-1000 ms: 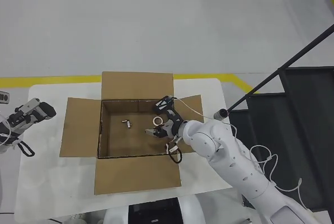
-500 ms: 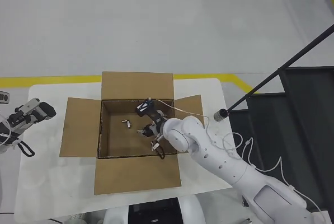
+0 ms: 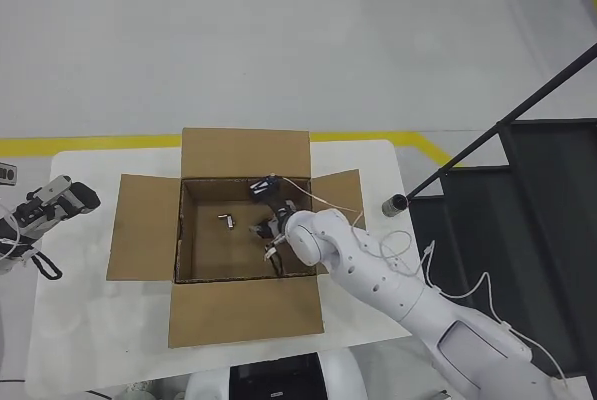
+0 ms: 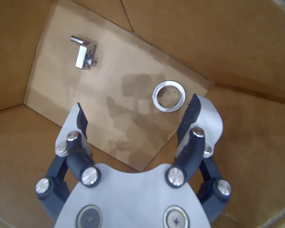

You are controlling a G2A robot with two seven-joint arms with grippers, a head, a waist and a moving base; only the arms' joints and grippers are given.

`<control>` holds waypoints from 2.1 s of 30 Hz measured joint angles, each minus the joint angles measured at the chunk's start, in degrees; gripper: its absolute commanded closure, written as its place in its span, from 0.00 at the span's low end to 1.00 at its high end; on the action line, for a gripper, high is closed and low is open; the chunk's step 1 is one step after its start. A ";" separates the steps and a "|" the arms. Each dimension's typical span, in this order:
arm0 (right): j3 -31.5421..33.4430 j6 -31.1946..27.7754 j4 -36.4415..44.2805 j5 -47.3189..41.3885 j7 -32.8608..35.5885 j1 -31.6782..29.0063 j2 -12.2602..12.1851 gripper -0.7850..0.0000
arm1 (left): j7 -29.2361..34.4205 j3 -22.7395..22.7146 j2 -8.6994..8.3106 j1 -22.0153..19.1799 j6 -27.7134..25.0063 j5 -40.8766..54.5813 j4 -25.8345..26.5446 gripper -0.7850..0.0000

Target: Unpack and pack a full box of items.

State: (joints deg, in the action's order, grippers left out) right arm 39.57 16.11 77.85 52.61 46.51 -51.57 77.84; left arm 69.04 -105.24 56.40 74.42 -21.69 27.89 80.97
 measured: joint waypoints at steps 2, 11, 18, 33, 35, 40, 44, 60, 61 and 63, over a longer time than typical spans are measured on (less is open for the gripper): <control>0.33 0.96 -0.78 -0.77 -0.49 -0.04 0.32 0.41 | 0.00 0.00 0.00 0.00 0.00 0.00 0.00 0.00; 0.63 4.42 -3.54 -2.38 -0.88 0.34 1.75 0.42 | 0.00 0.00 0.00 0.00 0.00 0.00 0.00 0.00; -0.70 7.91 -6.03 0.38 -2.37 1.32 3.03 0.53 | 0.00 0.00 0.00 0.00 0.00 0.00 0.00 0.00; -0.78 12.83 -7.21 5.99 -1.30 1.07 4.53 0.75 | 0.00 0.00 0.00 0.00 0.00 0.00 0.00 0.00; -1.07 13.55 -7.64 7.52 -0.86 1.13 4.72 0.75 | 0.00 0.00 0.00 0.00 0.00 0.00 0.00 0.00; -1.26 14.66 -8.28 9.50 0.10 1.06 5.28 0.72 | 0.00 0.00 0.00 0.00 0.00 0.00 0.00 0.00; -0.93 14.28 -9.07 9.49 0.02 1.00 5.73 0.69 | 0.00 0.00 0.00 0.00 0.00 0.00 0.00 0.00; -1.87 13.40 -11.20 12.34 -0.09 1.20 7.95 0.86 | 0.00 0.00 0.00 0.00 0.00 0.00 0.00 0.00; -1.79 13.63 -10.85 12.88 -0.27 1.14 8.04 0.89 | 0.00 0.00 0.00 0.00 0.00 0.00 0.00 0.00; -1.57 14.07 -10.16 13.91 -0.20 0.89 8.06 0.91 | 0.00 0.00 0.00 0.00 0.00 0.00 0.00 0.00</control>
State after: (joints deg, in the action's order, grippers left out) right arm 37.99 30.18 67.69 66.53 46.32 -50.67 85.90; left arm 69.04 -105.24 56.40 74.42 -21.69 27.89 80.97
